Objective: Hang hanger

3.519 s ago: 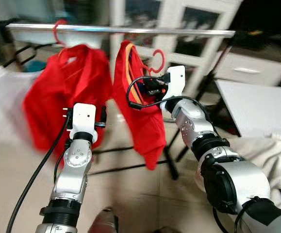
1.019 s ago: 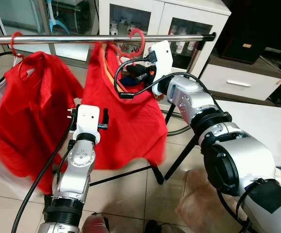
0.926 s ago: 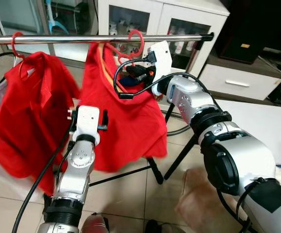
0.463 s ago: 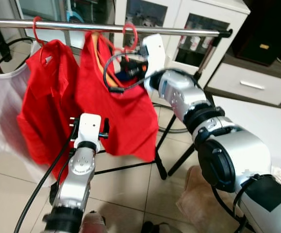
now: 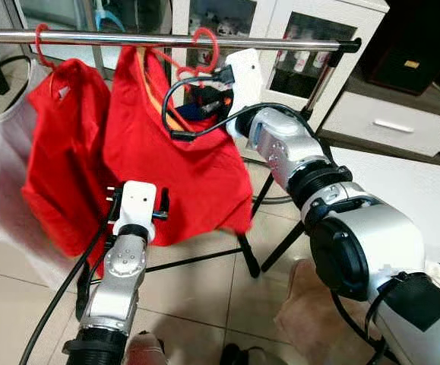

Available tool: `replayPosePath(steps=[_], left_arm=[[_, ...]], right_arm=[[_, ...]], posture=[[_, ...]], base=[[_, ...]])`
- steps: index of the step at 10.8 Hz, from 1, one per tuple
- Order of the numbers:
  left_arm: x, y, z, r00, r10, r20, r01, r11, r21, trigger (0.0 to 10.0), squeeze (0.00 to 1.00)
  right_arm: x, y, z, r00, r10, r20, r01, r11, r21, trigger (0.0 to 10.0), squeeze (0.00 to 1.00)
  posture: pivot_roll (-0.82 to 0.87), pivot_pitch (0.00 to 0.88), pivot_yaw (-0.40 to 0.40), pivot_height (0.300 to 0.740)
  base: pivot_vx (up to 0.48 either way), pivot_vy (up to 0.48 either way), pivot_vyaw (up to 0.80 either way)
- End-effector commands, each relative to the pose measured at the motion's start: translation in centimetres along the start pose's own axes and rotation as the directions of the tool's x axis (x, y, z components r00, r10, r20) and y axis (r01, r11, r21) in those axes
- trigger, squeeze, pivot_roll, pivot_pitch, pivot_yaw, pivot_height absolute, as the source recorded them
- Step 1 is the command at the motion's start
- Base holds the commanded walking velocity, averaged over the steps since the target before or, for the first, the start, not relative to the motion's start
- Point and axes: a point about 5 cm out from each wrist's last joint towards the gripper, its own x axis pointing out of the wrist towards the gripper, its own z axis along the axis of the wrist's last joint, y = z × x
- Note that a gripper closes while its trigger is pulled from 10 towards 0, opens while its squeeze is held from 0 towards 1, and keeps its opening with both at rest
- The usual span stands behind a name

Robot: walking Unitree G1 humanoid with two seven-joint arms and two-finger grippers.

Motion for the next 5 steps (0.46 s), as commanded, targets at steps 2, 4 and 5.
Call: replayPosePath(steps=[2,4,5], left_arm=[[0.2,-1.0,0.3,0.999,-0.05,0.002,0.05,0.999,0.009,10.0,0.0],[0.3,-1.0,0.4,0.998,-0.064,0.002,0.064,0.998,0.013,10.0,0.0],[0.4,-1.1,0.4,0.998,-0.069,0.001,0.069,0.998,0.013,10.0,0.0]], right_arm=[[-0.9,-2.4,2.8,0.976,-0.159,0.151,0.163,0.986,-0.019,0.0,0.0],[-1.3,-3.1,2.8,0.967,-0.201,0.156,0.206,0.978,-0.019,0.0,0.0],[-1.5,-3.4,2.6,0.965,-0.211,0.158,0.218,0.976,-0.025,0.0,0.0]], posture=[[0.2,0.073,-0.116,0.74],[0.19,0.073,-0.108,0.74],[0.19,0.073,-0.108,0.74]], base=[[0.0,0.0,0.0],[0.0,0.0,0.0],[0.0,0.0,0.0]])
